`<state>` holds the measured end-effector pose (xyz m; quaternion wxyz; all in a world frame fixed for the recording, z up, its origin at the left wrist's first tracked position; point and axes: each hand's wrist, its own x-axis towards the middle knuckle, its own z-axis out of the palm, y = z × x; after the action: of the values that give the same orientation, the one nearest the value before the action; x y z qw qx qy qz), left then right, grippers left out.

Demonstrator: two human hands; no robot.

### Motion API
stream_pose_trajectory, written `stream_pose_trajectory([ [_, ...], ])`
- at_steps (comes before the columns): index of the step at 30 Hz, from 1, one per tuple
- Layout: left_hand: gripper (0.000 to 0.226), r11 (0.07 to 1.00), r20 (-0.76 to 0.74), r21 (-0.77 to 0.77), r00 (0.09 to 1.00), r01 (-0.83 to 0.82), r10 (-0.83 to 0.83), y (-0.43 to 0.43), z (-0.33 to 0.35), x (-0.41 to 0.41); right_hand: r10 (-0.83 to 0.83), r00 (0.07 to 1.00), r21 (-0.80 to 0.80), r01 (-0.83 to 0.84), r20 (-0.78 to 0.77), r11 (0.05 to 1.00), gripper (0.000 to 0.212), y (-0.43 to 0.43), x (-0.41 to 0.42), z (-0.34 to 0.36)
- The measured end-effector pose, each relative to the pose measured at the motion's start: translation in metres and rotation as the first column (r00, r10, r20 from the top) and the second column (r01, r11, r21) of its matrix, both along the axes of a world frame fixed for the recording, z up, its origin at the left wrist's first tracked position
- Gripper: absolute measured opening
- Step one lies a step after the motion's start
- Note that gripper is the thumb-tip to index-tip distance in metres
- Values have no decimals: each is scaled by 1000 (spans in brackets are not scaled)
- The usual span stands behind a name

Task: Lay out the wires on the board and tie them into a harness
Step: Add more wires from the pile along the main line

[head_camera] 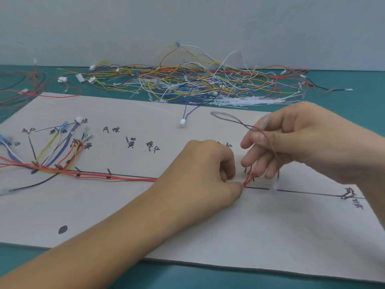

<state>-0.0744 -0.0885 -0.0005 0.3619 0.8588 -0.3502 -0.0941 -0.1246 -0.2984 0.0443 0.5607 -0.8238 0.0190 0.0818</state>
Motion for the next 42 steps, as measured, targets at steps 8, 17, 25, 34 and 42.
stream_pose_trajectory([
  [8,14,1000,8,-30,1000,10,-10,-1,-2,0,-141,990,-123,141,9,982,5,7,33,-5],
  [17,61,1000,-41,-5,999,-31,31,0,-2,0,-123,991,-35,121,-58,992,11,10,56,-8],
  [25,123,995,-142,-78,988,-70,58,-2,0,2,-127,984,-85,117,-123,989,7,7,64,-10],
  [34,100,1000,-108,-12,994,-19,18,-2,1,8,-55,998,-134,52,-22,990,9,12,69,-14],
  [42,99,988,339,150,941,-44,-9,1,9,-3,-37,997,-366,60,69,929,17,16,70,-12],
])
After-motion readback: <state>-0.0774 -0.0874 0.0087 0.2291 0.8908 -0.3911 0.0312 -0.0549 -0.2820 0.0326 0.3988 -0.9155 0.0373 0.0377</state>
